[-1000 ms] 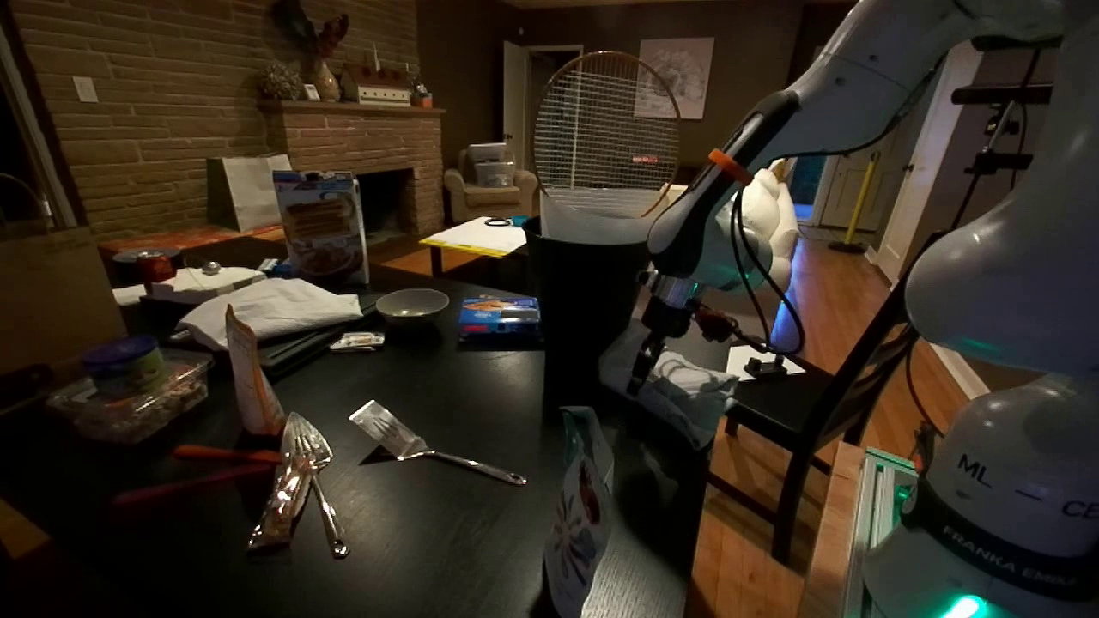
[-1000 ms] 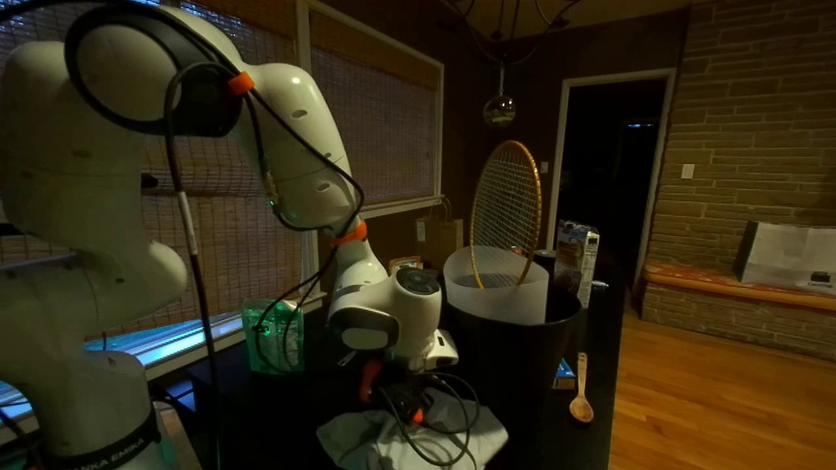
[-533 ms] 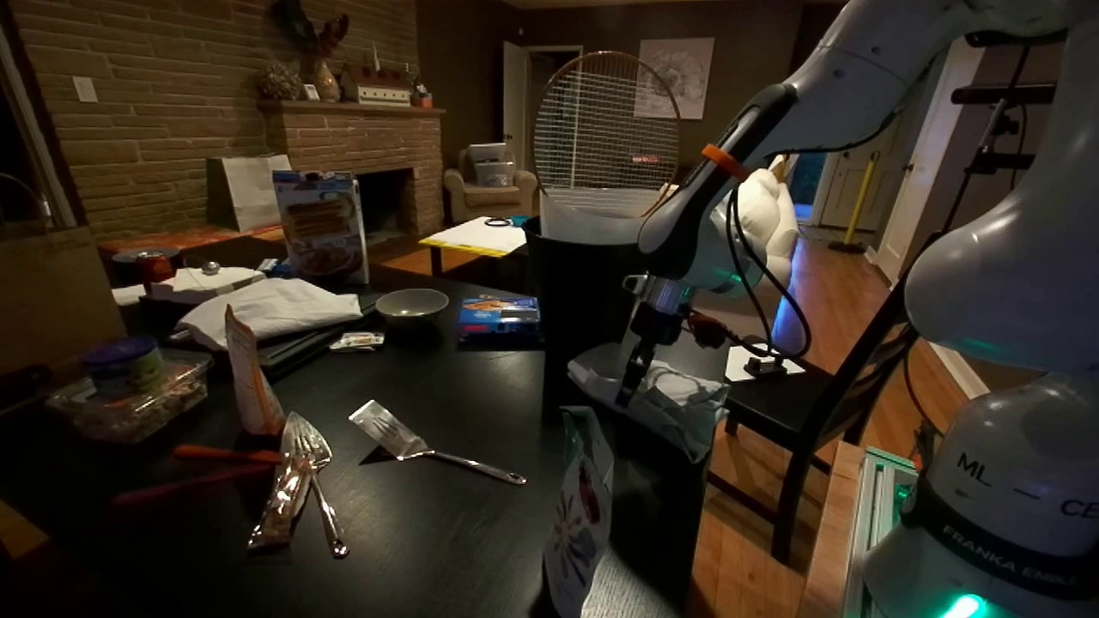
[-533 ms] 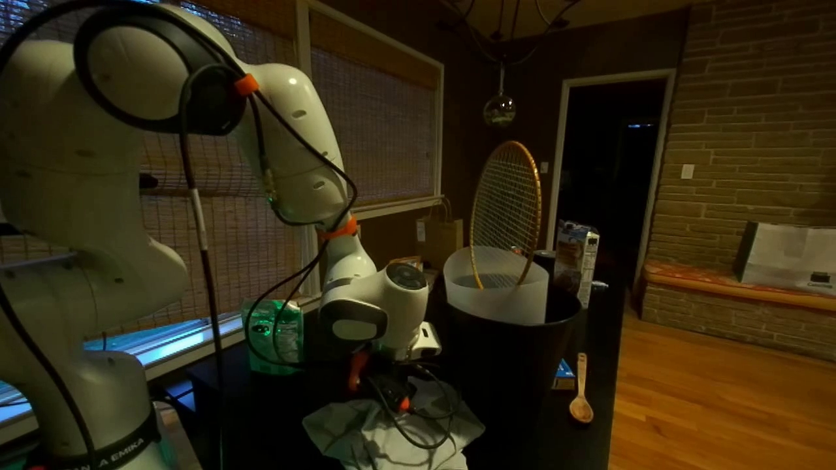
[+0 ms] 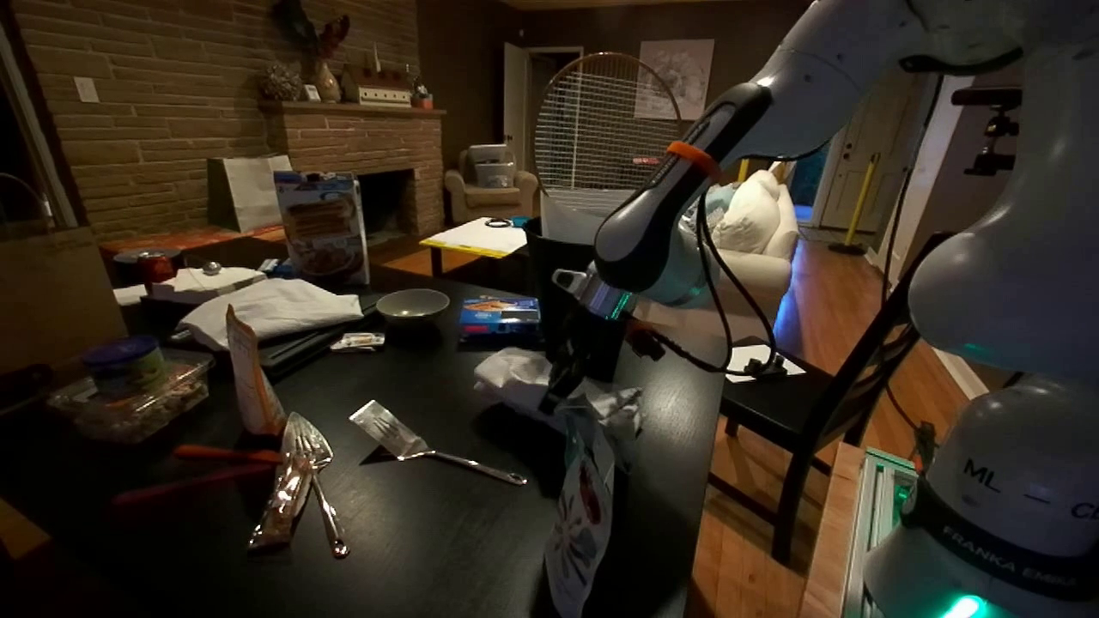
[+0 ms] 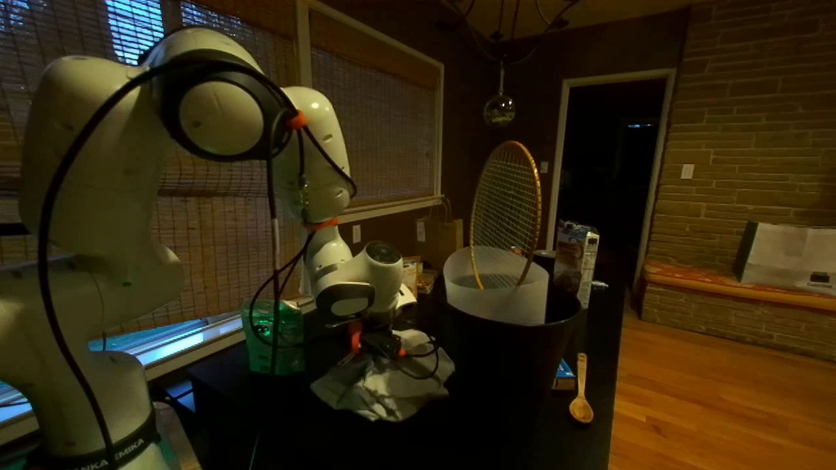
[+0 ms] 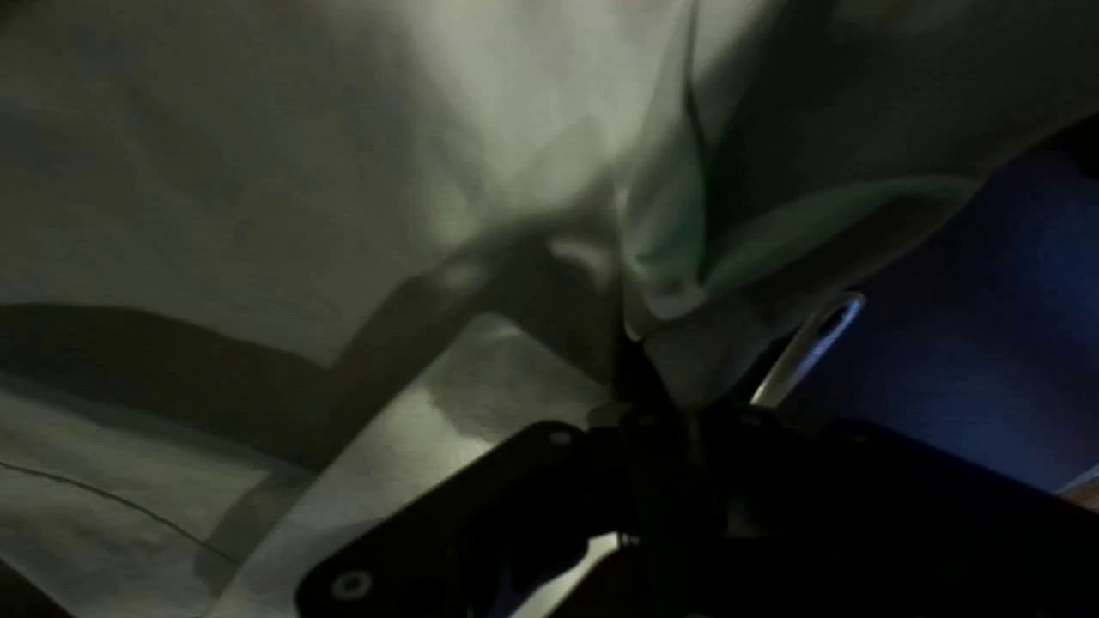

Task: Move the white towel on the right to the left.

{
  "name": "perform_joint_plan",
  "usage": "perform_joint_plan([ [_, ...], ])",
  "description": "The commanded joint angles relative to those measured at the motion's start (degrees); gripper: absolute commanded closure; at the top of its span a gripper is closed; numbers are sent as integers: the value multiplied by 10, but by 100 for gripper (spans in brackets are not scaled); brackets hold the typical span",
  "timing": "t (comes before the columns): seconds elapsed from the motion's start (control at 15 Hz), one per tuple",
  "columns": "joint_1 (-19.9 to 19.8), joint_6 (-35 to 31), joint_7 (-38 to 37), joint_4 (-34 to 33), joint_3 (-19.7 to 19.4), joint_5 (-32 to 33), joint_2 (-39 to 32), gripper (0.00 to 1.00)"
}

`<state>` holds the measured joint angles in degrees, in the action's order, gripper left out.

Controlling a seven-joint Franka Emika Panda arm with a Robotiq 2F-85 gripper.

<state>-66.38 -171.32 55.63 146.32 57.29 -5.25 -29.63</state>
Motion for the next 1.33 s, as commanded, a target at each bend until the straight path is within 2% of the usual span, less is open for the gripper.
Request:
perform_joint_plan([
  [0.0, 28, 1, 19, -28, 2, 71, -1, 98],
  [0.07, 23, -1, -12, -13, 1, 55, -3, 91],
  [0.33, 32, -1, 1, -26, 1, 69, -3, 91],
  [0.4, 48, -14, 20, -37, -11, 84, -19, 98],
  [0.73, 137, -9, 53, -115, -42, 148, -28, 98],
  [0.87, 162, 3, 54, -149, -50, 146, -39, 98],
  [0.93, 176, 14, 45, -163, -57, 136, -42, 66],
  [1.07, 187, 41, 40, -181, -61, 119, -44, 59],
  [1.27, 170, 72, 38, -173, -47, 87, -13, 38],
])
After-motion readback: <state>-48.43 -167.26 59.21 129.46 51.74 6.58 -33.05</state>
